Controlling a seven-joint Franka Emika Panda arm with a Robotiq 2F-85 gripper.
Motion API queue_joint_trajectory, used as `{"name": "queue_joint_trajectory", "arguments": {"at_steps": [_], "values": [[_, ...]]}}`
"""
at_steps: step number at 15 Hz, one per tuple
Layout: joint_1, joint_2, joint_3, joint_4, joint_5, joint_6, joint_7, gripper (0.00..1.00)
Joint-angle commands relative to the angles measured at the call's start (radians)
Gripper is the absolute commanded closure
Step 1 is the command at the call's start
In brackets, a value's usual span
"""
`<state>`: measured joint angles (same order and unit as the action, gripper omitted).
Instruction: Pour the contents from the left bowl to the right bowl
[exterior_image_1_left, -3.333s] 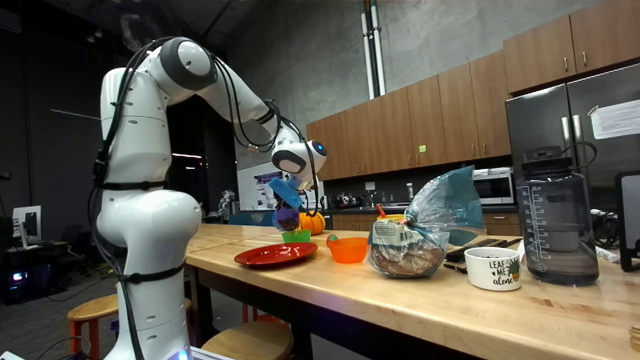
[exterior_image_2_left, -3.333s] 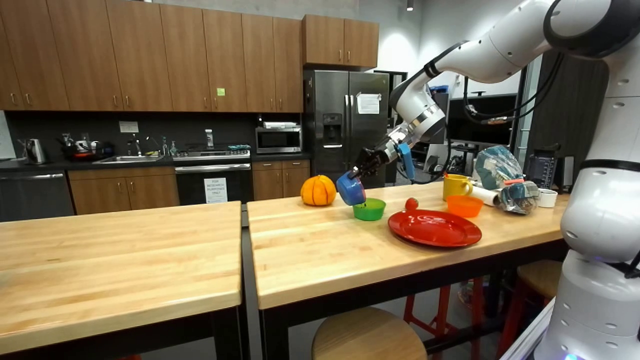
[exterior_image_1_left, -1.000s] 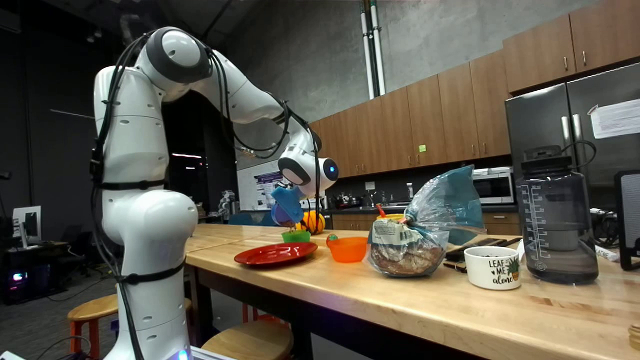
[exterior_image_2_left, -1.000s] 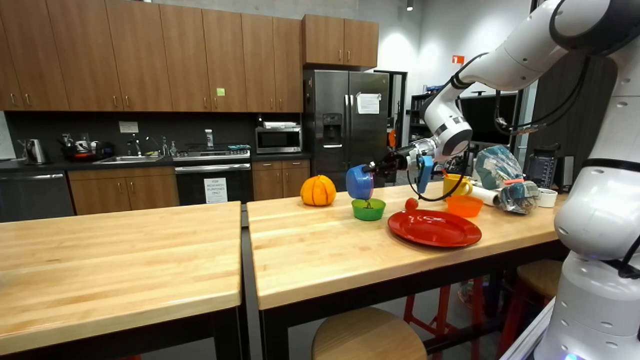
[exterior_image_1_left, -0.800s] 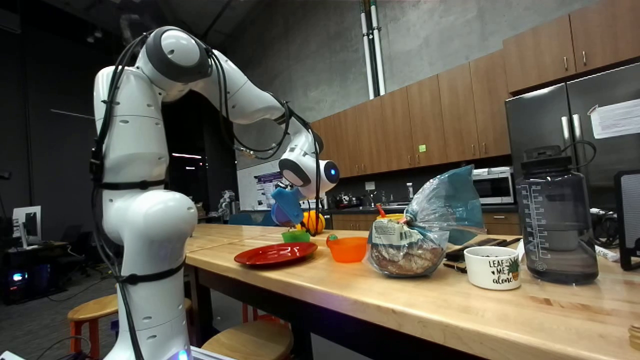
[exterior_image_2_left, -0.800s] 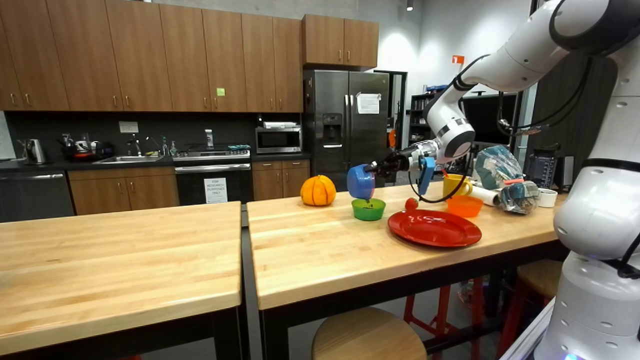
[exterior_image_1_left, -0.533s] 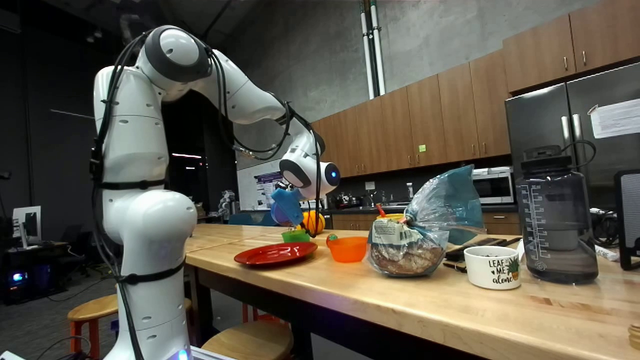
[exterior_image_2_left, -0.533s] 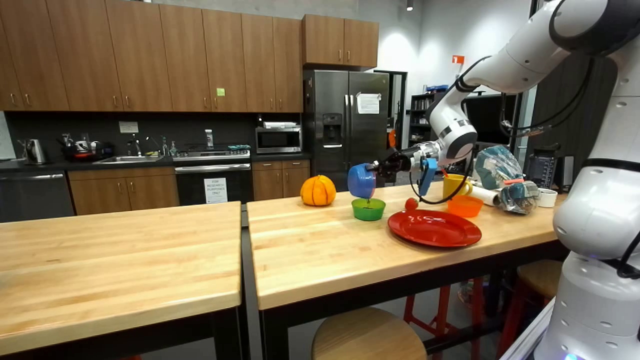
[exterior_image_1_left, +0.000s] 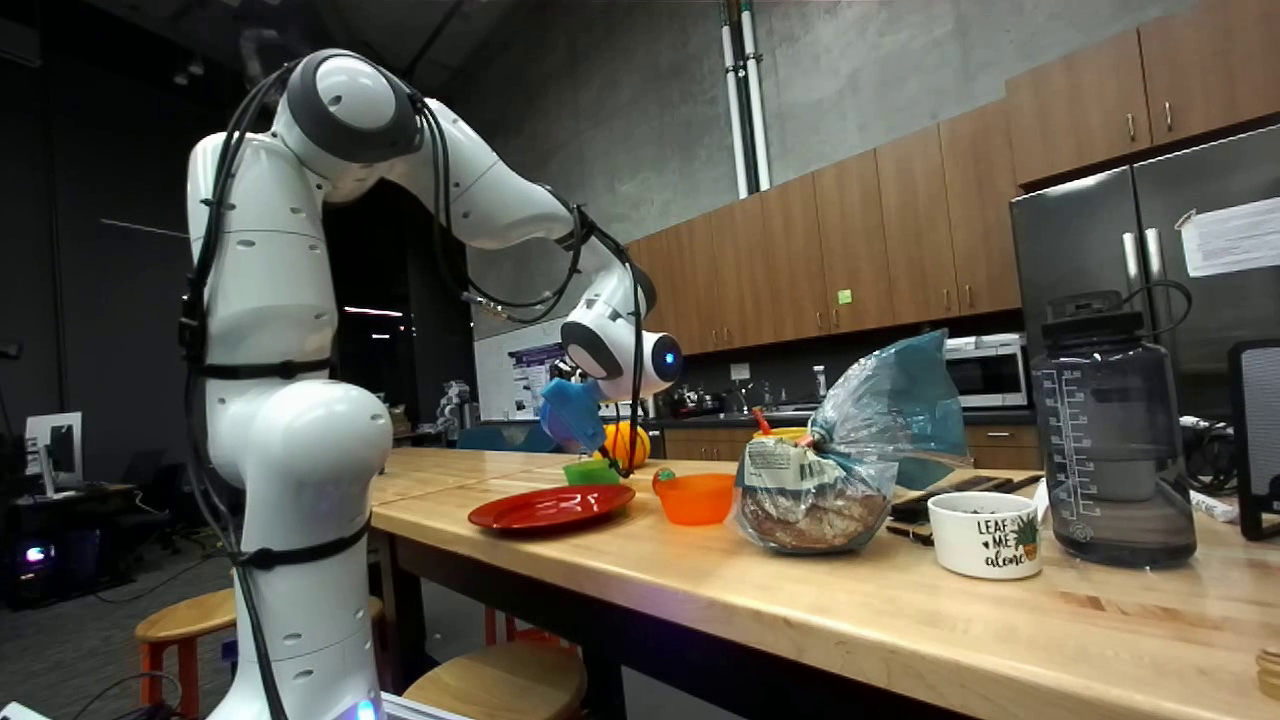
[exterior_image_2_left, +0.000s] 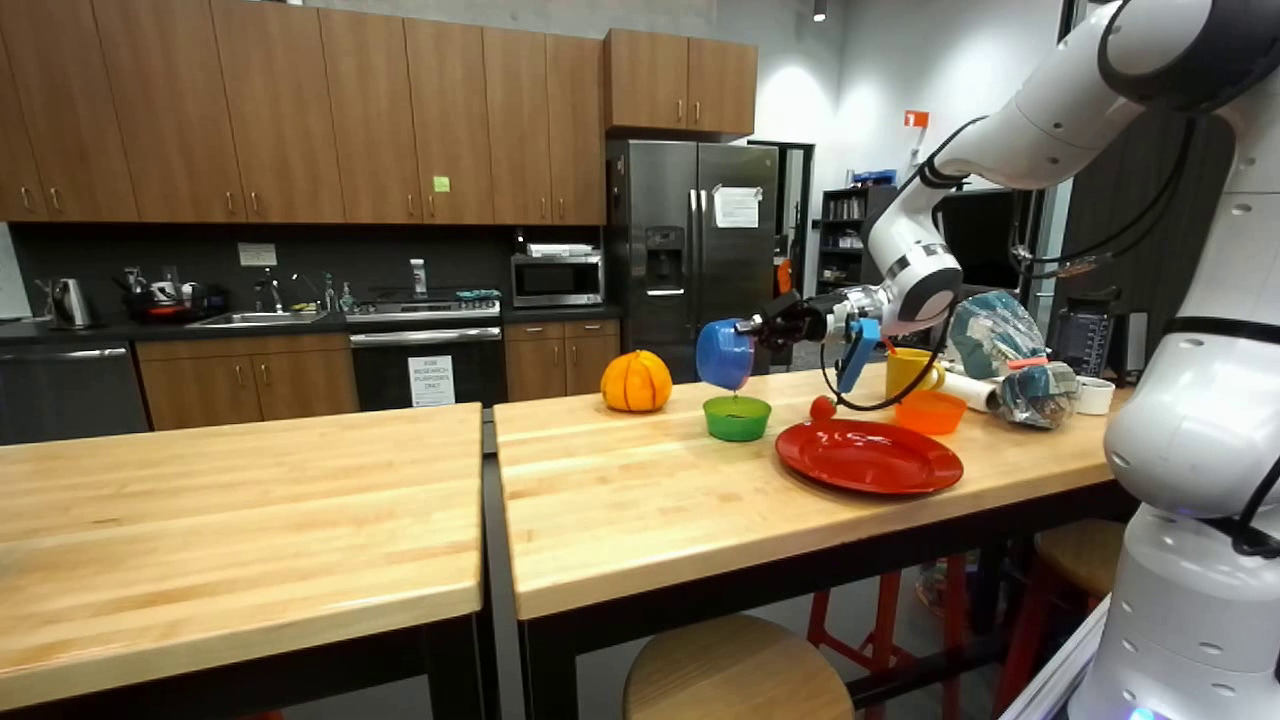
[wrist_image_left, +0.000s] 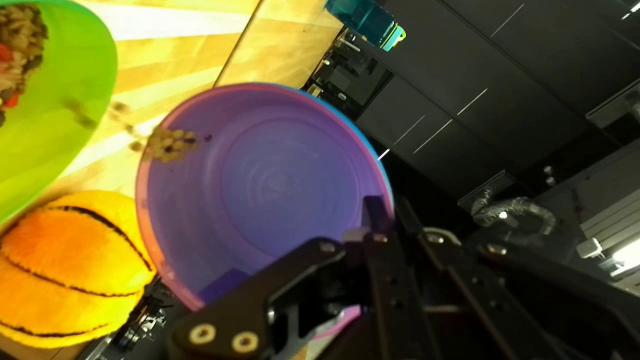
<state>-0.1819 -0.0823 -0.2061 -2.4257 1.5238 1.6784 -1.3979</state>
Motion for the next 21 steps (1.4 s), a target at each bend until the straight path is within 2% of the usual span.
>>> {"name": "queue_joint_trajectory", "arguments": {"at_steps": [1, 8, 12, 16, 21], "values": [[-0.017, -0.027, -0.006, -0.021, 0.033, -0.04, -0.026, 0.98], [-0.018, -0.024, -0.009, -0.019, 0.062, -0.072, -0.045, 0.98], [-0.01, -0.056, 0.008, -0.009, 0.026, -0.006, -0.011, 0.98], [0.009, -0.146, 0.064, 0.015, -0.078, 0.18, 0.078, 0.98], [0.066, -0.215, 0.192, 0.087, -0.304, 0.377, 0.281, 0.98]]}}
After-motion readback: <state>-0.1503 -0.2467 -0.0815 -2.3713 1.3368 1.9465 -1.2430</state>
